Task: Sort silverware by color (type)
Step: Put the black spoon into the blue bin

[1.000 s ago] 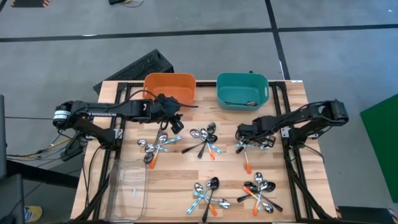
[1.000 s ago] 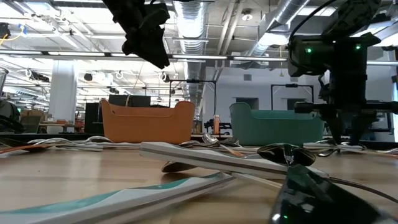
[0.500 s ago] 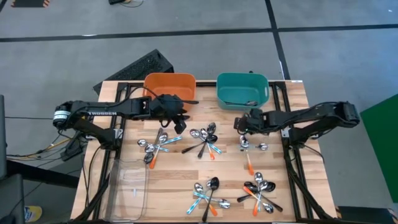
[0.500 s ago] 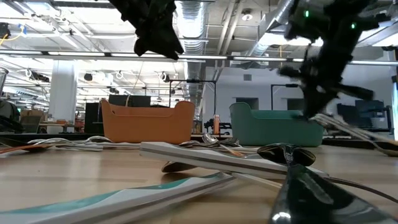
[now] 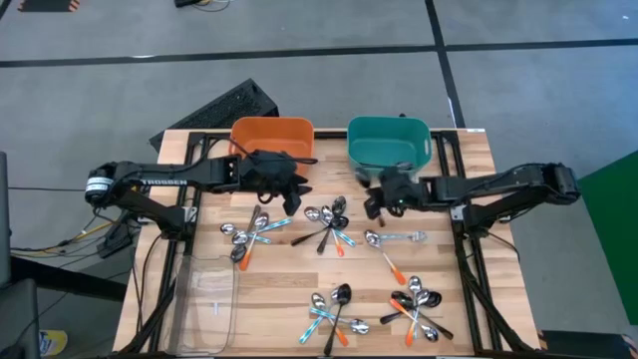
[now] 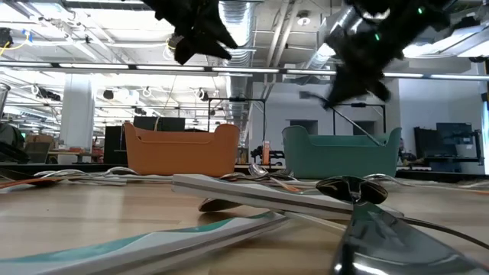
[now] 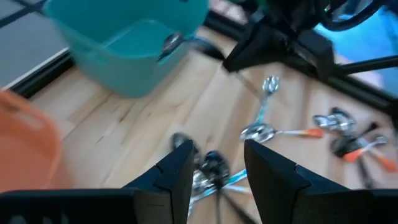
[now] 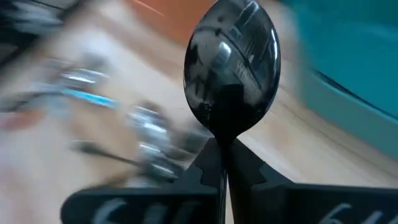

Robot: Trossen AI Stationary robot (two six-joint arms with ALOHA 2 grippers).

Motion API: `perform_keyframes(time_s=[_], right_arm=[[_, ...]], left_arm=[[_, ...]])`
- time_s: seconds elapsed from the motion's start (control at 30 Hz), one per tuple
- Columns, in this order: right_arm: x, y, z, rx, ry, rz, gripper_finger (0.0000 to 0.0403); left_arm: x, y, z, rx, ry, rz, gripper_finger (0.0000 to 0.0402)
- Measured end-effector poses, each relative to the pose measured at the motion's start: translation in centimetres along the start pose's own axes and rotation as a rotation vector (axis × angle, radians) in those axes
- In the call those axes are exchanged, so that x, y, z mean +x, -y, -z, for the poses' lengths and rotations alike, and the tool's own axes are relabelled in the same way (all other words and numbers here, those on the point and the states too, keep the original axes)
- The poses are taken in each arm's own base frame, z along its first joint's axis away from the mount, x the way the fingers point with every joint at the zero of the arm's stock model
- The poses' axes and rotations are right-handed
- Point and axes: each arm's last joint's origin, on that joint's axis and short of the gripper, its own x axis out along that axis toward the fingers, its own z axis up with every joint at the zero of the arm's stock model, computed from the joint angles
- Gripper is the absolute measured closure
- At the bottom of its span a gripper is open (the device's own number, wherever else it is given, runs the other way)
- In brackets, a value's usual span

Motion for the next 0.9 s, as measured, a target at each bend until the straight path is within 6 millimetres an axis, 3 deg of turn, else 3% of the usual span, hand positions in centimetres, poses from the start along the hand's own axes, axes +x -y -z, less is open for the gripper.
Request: perform_keyframes(time_s=[0.27,0.5,0.7,0.9], right_arm=[[-1.3,-3.5,-3.0,-0.107,0.227,-0.52,0.0382],[-2.1,-3.7,-5.1,-0.078,0.171,-0.992,0.0382],[-2.3,-2.9,-6.0,-0.054,0.047,-1.18,0.0382],[-2.5,-2.8,-6.1,-0.064,0.009,-1.241,0.0382]], left_arm=[[1.1,1.3,-0.5,0.013,0.083,0.117,0.0272],[0.5,2.9,-2.5,0.166,0.298,0.322,0.0272],[-0.3,3.8,-3.8,0.301,0.477,0.418,0.0272],[-0.3,3.6,-4.0,0.325,0.496,0.397,0.0272]])
